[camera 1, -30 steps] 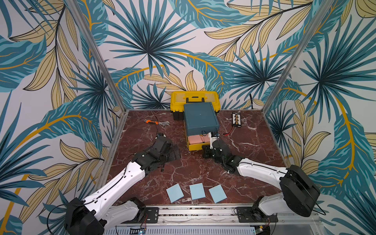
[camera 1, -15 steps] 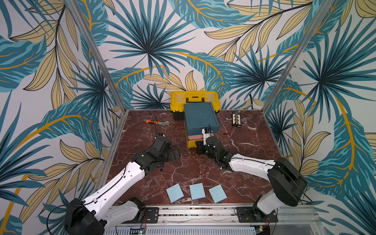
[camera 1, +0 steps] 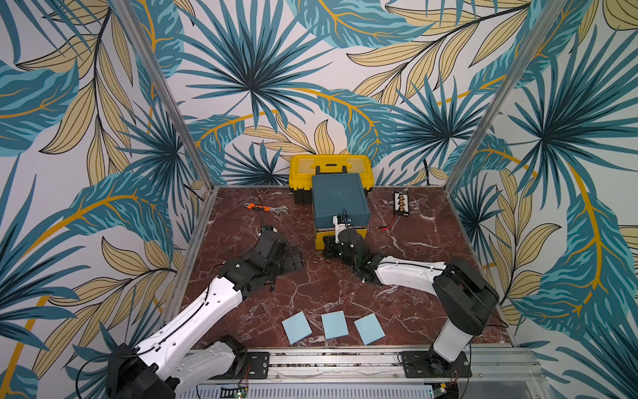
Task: Please put the sticky notes in the drawer by color
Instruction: Close the drawer in the storage box.
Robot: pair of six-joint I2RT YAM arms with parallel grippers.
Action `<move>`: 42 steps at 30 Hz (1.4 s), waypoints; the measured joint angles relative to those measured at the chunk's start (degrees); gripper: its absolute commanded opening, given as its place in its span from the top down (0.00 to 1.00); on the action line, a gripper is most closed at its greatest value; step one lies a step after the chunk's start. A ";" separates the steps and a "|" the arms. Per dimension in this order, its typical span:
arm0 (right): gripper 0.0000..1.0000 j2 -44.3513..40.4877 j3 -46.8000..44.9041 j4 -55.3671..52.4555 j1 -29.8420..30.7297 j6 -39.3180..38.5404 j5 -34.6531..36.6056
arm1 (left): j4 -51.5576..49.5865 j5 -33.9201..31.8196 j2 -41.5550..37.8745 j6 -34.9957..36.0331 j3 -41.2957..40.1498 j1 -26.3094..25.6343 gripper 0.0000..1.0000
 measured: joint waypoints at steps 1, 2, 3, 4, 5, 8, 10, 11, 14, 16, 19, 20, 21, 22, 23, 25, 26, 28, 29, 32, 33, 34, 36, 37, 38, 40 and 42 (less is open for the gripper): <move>0.98 0.33 0.44 0.15 0.09 -0.11 0.00 | -0.15 -0.02 -0.26 0.02 0.00 0.00 0.00; 0.98 0.76 1.01 0.24 0.15 -0.20 -0.02 | -0.35 -0.04 -0.55 0.07 0.00 0.02 0.00; 0.98 1.11 1.57 0.31 0.20 -0.33 -0.02 | -0.57 -0.07 -0.79 0.20 0.00 0.07 0.00; 0.98 1.46 2.05 0.33 0.26 -0.35 -0.07 | -0.70 -0.07 -1.01 0.24 0.00 0.11 0.00; 0.98 1.70 2.47 0.33 0.33 -0.35 -0.11 | -0.83 -0.09 -1.18 0.28 0.00 0.17 0.00; 0.98 1.88 2.78 0.28 0.59 -0.33 -0.22 | -1.01 -0.11 -1.42 0.42 0.00 0.39 0.00; 0.98 1.84 2.78 0.20 0.66 -0.33 -0.22 | -1.01 -0.09 -1.42 0.44 -0.04 0.44 0.00; 0.98 1.75 2.75 0.07 0.76 -0.31 -0.20 | -1.01 -0.07 -1.42 0.44 -0.11 0.46 0.00; 0.98 0.35 2.08 -0.68 1.16 -0.24 -0.07 | -0.98 0.04 -1.42 0.48 -0.44 0.52 0.00; 0.98 -1.77 0.74 -1.81 1.64 -0.04 0.55 | -0.96 0.24 -1.40 0.66 -0.59 0.52 0.00; 0.98 -5.92 -2.16 -3.19 2.16 0.11 2.49 | -0.68 0.52 -1.33 0.83 -0.85 0.52 0.00; 0.98 -7.10 -2.99 -3.72 2.23 0.09 3.45 | -0.55 0.72 -1.29 0.85 -0.98 0.52 0.00; 0.98 -7.98 -3.48 -4.42 2.23 -0.07 4.59 | -0.33 0.94 -1.22 0.87 -1.18 0.52 0.00; 0.98 -8.41 -3.56 -5.14 2.23 -0.26 5.53 | -0.28 1.16 -1.14 0.87 -1.31 0.52 0.00; 0.98 -8.68 -3.56 -5.86 2.21 -0.61 6.82 | -0.26 1.33 -0.92 0.87 -1.36 0.52 0.00; 0.98 -8.70 -3.56 -6.67 2.21 -1.33 8.76 | -0.17 1.51 -0.57 0.92 -1.38 0.52 0.00; 0.98 -8.70 -3.56 -7.10 2.21 -1.84 9.79 | -0.13 1.55 -0.48 0.96 -1.38 0.52 0.00; 0.98 -8.57 -3.54 -7.37 2.21 -2.75 11.37 | 0.02 1.55 -0.46 1.07 -1.38 0.52 0.00; 0.98 -8.33 -3.54 -7.30 2.21 -3.23 12.13 | 0.13 1.55 -0.44 1.09 -1.38 0.52 0.00; 0.98 -6.60 -3.52 -6.58 2.21 -4.37 13.86 | 0.20 1.55 -0.44 1.22 -1.38 0.55 0.00; 0.98 -5.90 -3.52 -6.29 2.21 -4.63 14.23 | 0.20 1.55 -0.44 1.27 -1.38 0.55 0.00; 0.98 -5.03 -3.52 -5.81 2.21 -4.92 14.69 | 0.20 1.55 -0.44 1.29 -1.38 0.55 0.00; 0.98 -3.50 -3.52 -4.79 2.21 -5.38 15.37 | 0.20 1.55 -0.44 1.29 -1.38 0.55 0.00; 0.98 -2.75 -3.52 -4.15 2.21 -5.55 15.61 | 0.20 1.55 -0.44 1.29 -1.38 0.55 0.00; 0.98 -2.08 -3.52 -3.54 2.21 -5.73 15.76 | 0.22 1.55 -0.42 1.29 -1.38 0.55 0.00; 0.98 -1.03 -3.52 -2.25 2.21 -6.12 16.24 | 0.33 1.55 -0.31 1.29 -1.38 0.55 0.00; 0.98 -0.37 -3.52 -0.92 2.21 -6.54 16.87 | 0.61 1.55 0.00 1.29 -1.38 0.55 0.00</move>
